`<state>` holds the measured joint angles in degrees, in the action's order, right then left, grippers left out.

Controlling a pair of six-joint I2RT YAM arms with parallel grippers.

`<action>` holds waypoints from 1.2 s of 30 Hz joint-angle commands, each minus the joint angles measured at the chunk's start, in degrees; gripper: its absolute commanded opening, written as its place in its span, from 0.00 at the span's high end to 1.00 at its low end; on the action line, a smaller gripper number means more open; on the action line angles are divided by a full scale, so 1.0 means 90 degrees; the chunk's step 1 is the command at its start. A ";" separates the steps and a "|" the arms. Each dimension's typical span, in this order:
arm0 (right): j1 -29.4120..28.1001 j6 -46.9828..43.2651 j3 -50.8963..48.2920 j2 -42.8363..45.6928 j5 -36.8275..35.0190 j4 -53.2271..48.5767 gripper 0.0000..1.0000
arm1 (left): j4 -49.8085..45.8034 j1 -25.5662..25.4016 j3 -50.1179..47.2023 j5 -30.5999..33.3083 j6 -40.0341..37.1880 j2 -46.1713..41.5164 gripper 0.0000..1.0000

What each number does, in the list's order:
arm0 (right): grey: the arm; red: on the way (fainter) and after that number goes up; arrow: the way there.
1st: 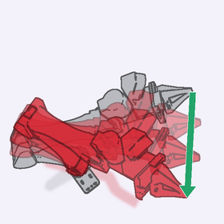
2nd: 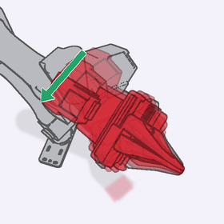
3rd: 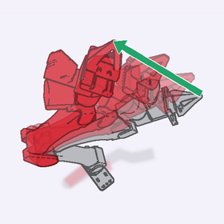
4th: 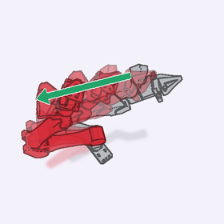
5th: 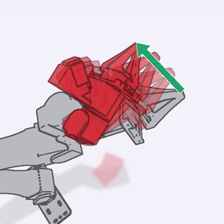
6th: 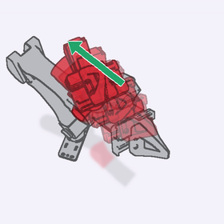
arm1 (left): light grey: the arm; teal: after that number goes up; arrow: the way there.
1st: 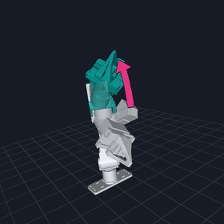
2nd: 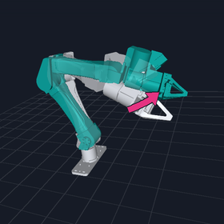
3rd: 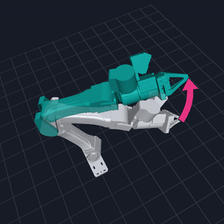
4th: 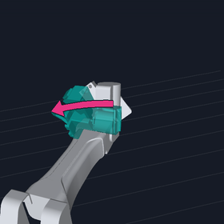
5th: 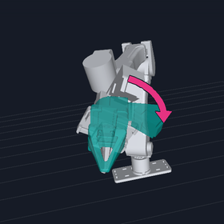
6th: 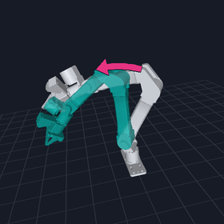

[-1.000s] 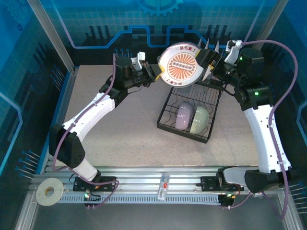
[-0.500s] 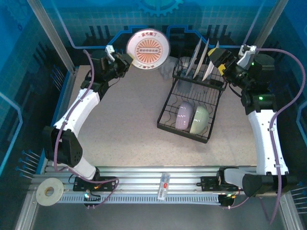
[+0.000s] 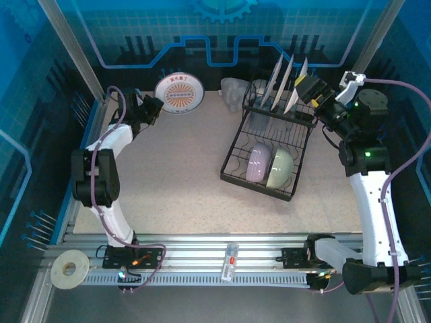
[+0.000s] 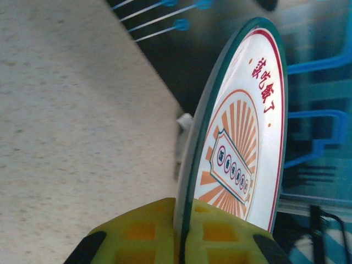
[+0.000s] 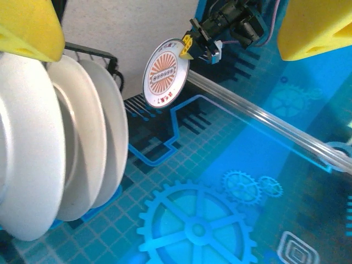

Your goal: Unload the mixed dishes from the dish rack

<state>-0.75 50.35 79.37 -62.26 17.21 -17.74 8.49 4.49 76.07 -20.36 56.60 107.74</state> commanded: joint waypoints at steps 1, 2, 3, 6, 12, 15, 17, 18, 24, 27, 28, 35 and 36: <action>-0.0283 -0.0922 0.0691 -0.0011 -0.0800 -0.1256 0.00 | 0.0526 0.0112 0.0323 -0.0422 -0.0048 0.0411 1.00; -0.0356 -0.1066 0.0901 -0.0077 -0.1038 -0.1676 0.00 | 0.0541 0.0143 0.0408 -0.0432 -0.0048 0.0561 1.00; -0.0433 -0.1169 0.1091 -0.0148 -0.1325 -0.2091 0.00 | 0.0536 0.0187 0.0504 -0.0433 -0.0036 0.0728 1.00; -0.0604 -0.1180 0.1414 -0.0285 -0.1953 -0.2939 0.00 | 0.0517 0.0288 0.0838 -0.0399 -0.0005 0.1178 1.00; -0.0838 -0.1093 0.1565 -0.0444 -0.2237 -0.3383 0.00 | 0.0229 0.0458 0.1459 -0.0384 -0.0045 0.1868 1.00; -0.0915 -0.1094 0.1672 -0.0532 -0.2277 -0.3492 0.00 | 0.0062 0.0516 0.1645 -0.0383 -0.0120 0.2076 1.00; -0.0947 -0.1107 0.1704 -0.0560 -0.2316 -0.3527 0.00 | -0.0082 0.0545 0.1736 -0.0370 -0.0215 0.2148 1.00; -0.0955 -0.1103 0.1709 -0.0563 -0.2339 -0.3537 0.00 | -0.0148 0.0564 0.1752 -0.0348 -0.0255 0.2169 1.00; -0.1087 -0.1082 0.1751 -0.0620 -0.2636 -0.3715 0.00 | -0.0306 0.0672 0.1713 -0.0326 -0.0342 0.2297 1.00; -0.1150 -0.1082 0.1793 -0.0655 -0.2628 -0.3744 0.00 | -0.0394 0.0692 0.1713 -0.0313 -0.0415 0.2374 1.00; -0.1179 -0.1078 0.1773 -0.0658 -0.2633 -0.3723 0.00 | -0.0436 0.0692 0.1715 -0.0292 -0.0420 0.2410 1.00; -0.1261 -0.1042 0.1723 -0.0670 -0.2540 -0.3702 0.00 | -0.0524 0.0702 0.1704 -0.0218 -0.0461 0.2523 1.00; -0.1272 -0.1049 0.1723 -0.0674 -0.2556 -0.3713 0.00 | -0.0555 0.0708 0.1704 -0.0210 -0.0479 0.2537 1.00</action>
<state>-11.22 41.28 93.86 -68.25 -5.23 -50.17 2.74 10.13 89.54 -21.74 53.69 130.58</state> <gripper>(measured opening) 0.999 0.082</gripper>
